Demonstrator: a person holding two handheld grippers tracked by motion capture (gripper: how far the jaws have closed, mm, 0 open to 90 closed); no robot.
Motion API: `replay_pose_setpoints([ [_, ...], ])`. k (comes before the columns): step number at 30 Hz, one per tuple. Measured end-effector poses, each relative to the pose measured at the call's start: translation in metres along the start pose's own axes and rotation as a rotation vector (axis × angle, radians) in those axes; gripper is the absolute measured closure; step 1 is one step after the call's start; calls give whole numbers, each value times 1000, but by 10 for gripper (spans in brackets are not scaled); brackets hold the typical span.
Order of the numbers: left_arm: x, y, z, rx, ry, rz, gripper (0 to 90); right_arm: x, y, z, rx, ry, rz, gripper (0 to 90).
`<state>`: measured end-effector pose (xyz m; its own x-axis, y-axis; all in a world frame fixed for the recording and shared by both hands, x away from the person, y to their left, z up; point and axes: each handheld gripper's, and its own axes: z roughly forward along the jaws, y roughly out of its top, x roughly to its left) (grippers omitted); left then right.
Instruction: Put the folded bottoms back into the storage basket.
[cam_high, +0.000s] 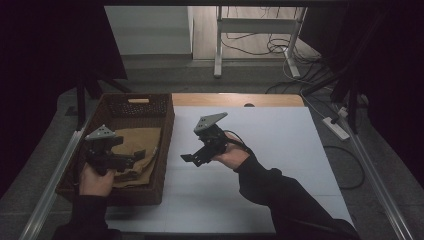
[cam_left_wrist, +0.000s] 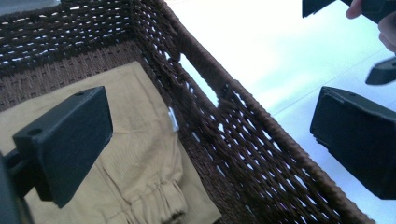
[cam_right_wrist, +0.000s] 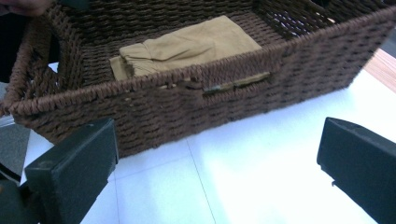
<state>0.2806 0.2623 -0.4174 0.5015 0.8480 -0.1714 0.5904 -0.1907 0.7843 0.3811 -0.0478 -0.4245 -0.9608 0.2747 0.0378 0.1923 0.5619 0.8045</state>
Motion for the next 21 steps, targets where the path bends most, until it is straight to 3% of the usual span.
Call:
replay_pose_setpoints([
  [9,-12,-9,-7,-23,10,12,0,-3,-14,-14,-14,-23,44,0],
  [17,-21,-19,-8,-22,17,16,0,-1,-22,-20,5,-38,45,0],
  [21,-23,-28,-10,-26,15,-2,0,1,-25,-24,6,-29,57,0],
])
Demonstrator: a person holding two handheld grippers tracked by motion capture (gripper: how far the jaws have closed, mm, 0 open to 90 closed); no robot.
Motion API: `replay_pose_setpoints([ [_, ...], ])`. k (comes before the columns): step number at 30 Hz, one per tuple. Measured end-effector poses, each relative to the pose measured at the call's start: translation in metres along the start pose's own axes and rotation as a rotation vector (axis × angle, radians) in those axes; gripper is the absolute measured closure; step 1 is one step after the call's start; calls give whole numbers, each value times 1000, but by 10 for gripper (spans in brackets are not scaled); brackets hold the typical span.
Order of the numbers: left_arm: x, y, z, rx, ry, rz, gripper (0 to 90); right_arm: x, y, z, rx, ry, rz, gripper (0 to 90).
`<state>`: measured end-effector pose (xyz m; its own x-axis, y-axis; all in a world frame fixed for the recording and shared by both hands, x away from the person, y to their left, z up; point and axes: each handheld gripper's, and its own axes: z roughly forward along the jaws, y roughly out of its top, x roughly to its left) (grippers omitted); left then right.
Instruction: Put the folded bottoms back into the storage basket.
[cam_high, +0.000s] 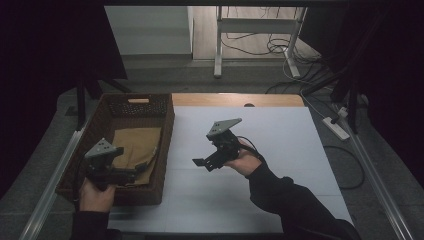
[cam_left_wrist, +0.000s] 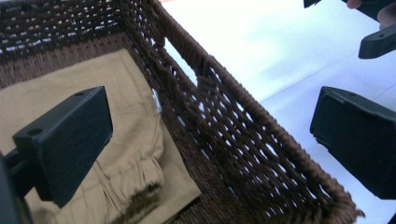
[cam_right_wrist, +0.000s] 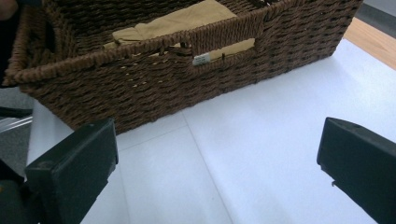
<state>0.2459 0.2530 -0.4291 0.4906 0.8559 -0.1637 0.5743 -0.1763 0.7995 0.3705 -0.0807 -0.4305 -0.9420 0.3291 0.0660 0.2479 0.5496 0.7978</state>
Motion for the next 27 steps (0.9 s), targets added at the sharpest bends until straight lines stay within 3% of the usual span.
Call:
replay_pose_setpoints([
  [4,-3,-9,-3,-1,0,-14,0,2,-1,-4,1,2,2,0],
  [18,-15,-27,-12,-8,24,5,0,3,-11,-12,20,0,5,0],
  [27,-12,-38,-17,-8,-11,-4,0,6,-18,-19,23,-12,1,0],
])
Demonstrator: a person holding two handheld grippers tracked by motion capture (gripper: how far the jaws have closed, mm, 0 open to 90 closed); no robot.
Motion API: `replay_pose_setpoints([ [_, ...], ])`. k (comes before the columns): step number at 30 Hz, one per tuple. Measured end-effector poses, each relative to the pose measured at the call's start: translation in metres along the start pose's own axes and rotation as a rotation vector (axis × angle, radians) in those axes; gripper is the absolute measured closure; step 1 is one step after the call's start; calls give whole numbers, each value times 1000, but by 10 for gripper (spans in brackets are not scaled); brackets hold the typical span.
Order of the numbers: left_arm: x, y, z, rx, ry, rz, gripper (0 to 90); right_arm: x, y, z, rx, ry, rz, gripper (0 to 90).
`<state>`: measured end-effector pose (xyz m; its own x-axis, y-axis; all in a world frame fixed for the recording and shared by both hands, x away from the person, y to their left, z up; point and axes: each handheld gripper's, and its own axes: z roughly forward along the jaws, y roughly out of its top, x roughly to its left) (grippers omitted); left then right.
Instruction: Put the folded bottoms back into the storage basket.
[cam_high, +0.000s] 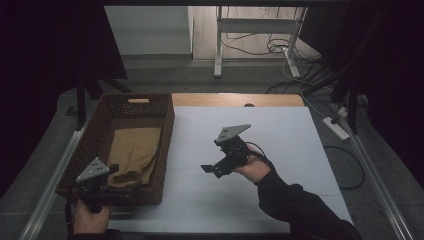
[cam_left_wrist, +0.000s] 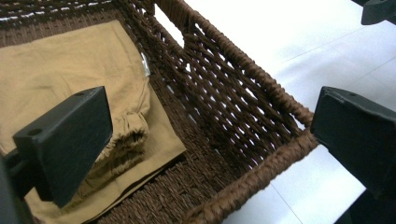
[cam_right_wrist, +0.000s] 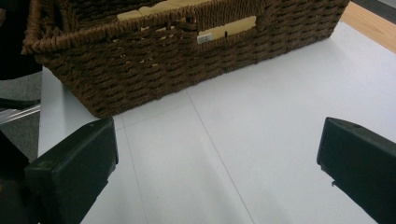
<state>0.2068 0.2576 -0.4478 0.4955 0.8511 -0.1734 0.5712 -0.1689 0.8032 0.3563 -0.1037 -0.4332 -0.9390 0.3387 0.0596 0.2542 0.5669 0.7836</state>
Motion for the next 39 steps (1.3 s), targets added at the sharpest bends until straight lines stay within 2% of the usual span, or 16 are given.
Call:
replay_pose_setpoints([
  [5,1,-4,-1,-1,-8,-13,0,0,-7,-4,8,-6,5,0],
  [16,-3,-8,-4,-2,5,-4,0,1,-16,-20,-2,-36,13,0],
  [26,-4,-13,-4,7,-27,-17,0,1,-29,-34,-5,-65,26,0],
  [33,-3,-16,-4,5,-68,-27,0,3,-35,-45,-5,-85,26,0],
  [39,-4,-17,-4,0,-86,-24,0,3,-42,-56,-15,-94,45,0],
])
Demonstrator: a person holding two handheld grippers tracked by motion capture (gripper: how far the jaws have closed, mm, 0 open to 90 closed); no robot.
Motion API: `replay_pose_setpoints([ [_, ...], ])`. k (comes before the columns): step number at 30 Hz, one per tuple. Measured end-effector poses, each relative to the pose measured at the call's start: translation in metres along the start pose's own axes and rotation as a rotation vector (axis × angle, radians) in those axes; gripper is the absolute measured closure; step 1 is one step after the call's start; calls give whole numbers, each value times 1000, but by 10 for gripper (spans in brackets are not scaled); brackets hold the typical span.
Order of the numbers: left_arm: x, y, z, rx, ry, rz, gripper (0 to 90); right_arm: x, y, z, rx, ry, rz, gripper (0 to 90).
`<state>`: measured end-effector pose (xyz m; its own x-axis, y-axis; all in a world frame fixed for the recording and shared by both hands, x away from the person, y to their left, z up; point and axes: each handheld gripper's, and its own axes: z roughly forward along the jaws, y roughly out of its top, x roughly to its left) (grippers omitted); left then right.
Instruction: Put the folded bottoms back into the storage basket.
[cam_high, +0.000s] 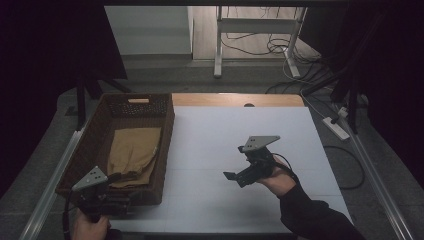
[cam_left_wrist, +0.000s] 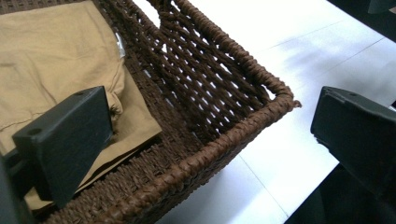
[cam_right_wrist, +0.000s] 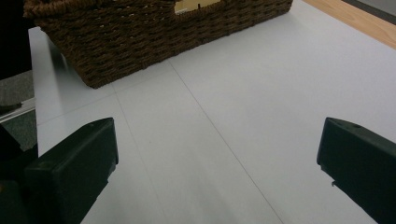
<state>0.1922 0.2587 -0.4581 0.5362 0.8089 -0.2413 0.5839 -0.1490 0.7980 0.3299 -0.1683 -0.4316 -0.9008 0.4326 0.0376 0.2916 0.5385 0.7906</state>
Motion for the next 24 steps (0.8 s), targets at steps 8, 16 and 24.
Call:
replay_pose_setpoints([
  [8,1,-2,-1,-13,-22,-14,0,-6,-11,-16,-7,-32,29,0],
  [16,0,-2,-1,-8,-25,-3,0,-11,-26,-30,2,-72,50,0],
  [24,1,-2,-2,-18,-38,-24,0,-15,-37,-44,6,-97,84,0],
])
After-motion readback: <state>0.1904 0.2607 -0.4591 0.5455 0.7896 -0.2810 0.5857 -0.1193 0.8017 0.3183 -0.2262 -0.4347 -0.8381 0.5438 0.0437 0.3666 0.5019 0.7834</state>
